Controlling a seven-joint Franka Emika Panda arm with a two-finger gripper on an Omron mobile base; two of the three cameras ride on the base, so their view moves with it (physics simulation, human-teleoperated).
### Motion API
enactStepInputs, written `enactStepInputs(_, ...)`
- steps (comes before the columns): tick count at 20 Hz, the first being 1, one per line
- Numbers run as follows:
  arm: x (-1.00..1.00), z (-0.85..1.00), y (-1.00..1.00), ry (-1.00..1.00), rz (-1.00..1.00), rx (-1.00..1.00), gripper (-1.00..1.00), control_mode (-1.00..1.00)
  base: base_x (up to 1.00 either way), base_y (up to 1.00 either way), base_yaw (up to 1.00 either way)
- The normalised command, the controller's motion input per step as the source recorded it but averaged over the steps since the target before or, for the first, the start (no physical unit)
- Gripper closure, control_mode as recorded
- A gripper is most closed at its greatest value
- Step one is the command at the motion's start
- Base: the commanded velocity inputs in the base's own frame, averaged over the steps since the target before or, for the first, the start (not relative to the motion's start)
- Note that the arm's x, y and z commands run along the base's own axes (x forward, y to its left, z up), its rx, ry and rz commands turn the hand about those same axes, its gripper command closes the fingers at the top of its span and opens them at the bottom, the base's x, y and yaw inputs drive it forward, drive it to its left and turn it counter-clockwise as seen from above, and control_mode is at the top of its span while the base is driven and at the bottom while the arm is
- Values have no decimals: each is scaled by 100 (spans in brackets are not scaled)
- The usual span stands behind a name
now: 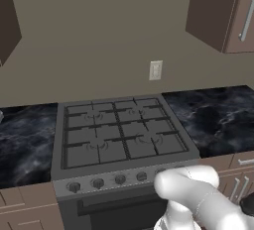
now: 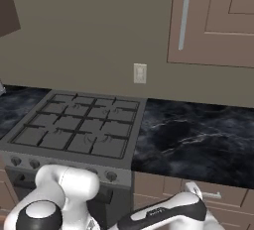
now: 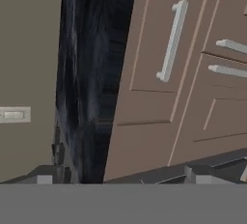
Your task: Take the tongs from the drawer on the right and place them on the dining counter next to the tray containing the kebab skewer.
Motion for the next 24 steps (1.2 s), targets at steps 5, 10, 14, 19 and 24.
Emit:
enactStepInputs(5,3,-36,-26,-3,-3,0,-100,-100,0,0,0)
enactStepInputs(10,11,-32,-24,-1,-1,1,-100,-100,0,0,0)
enactStepInputs(14,23,-20,-21,0,0,2,-100,-100,0,0,0)
enactStepInputs(19,29,-15,-19,0,0,2,-100,-100,0,0,0)
enactStepInputs(24,21,-31,-24,-3,0,0,-100,-100,0,0,0)
